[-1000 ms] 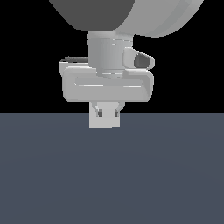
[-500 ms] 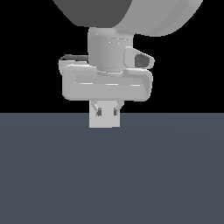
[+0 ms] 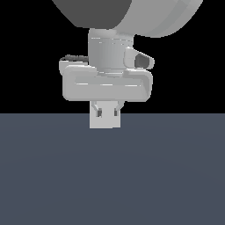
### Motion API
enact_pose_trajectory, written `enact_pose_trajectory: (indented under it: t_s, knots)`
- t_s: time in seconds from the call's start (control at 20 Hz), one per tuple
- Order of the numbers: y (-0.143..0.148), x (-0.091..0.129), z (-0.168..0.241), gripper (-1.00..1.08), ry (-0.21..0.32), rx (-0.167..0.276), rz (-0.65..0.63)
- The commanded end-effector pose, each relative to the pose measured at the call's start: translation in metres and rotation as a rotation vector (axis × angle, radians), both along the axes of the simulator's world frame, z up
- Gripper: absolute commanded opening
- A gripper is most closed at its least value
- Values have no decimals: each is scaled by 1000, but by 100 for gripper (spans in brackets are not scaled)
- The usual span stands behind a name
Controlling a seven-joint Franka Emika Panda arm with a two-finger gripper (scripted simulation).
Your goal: Plug the charger into the wall socket.
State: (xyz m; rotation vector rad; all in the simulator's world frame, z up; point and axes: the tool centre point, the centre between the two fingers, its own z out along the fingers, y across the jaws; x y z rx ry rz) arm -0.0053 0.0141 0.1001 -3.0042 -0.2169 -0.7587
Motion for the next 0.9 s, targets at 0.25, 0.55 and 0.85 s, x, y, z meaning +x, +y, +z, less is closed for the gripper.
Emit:
enact_pose_trajectory:
  t_s: [0.25, 0.55, 0.85]
  knots:
    - [3, 19, 1, -100, -1, 2, -1]
    - [6, 40, 1, -100, 0, 2, -1]
    - [7, 48, 0, -100, 0, 1, 0]
